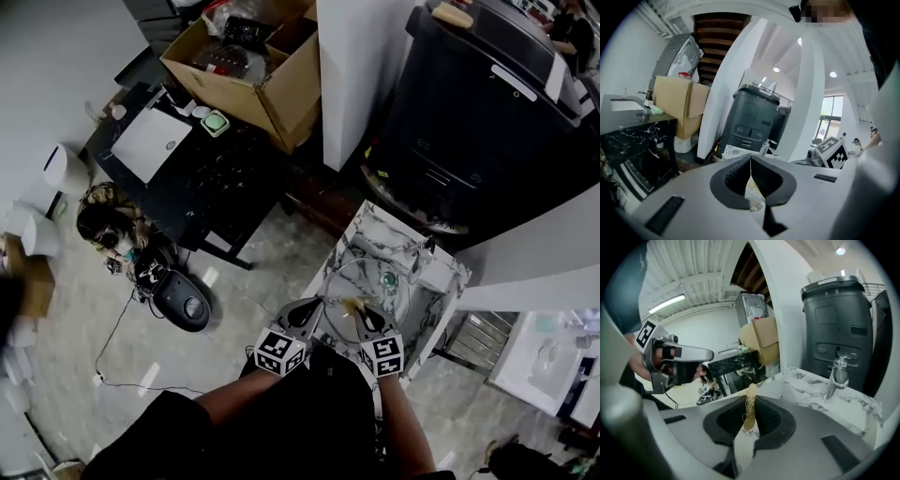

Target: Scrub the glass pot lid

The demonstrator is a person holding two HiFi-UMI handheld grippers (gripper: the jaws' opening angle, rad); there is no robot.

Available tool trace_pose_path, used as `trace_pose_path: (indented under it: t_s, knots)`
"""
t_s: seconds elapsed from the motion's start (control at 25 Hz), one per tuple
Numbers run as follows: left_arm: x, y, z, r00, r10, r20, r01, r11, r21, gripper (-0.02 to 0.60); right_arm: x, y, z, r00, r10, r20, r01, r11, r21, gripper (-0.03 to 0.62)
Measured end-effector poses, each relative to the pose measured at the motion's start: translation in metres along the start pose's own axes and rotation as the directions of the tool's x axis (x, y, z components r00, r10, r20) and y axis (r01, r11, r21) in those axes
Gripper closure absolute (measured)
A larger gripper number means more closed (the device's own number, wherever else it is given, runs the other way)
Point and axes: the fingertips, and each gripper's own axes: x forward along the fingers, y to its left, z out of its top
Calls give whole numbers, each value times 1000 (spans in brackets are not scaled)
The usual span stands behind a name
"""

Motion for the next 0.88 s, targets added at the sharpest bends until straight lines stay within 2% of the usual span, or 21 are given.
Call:
trace_pose_path:
  t_s: [0.12, 0.28, 0.4, 0.52, 0.72, 0.88]
  knots:
    - [11, 4, -5, 999, 41, -15, -41, 999, 8, 565, 16, -4, -13, 997, 50, -66, -52, 998, -35, 533]
    - [22, 8, -5, 999, 25, -30, -24, 999, 26, 565, 37, -4, -30, 987, 87, -133, -92, 995, -37, 533]
    - [28, 11, -16, 997, 12, -81, -11, 1000, 6, 565, 54, 0, -54, 975, 109, -192, -114, 993, -16, 533]
    - [36, 20, -26, 992, 28, -126, -31, 999, -17, 565, 73, 1, -76, 954, 139, -264, -148, 989, -14, 533]
    - [42, 22, -38, 987, 15, -159, -17, 1000, -14, 565, 91, -6, -109, 924, 145, -355, -148, 989, 20, 533]
    - [49, 22, -35, 988, -8, -156, 8, 1000, -2, 565, 103, -12, -116, 922, 153, -356, -149, 988, 38, 533]
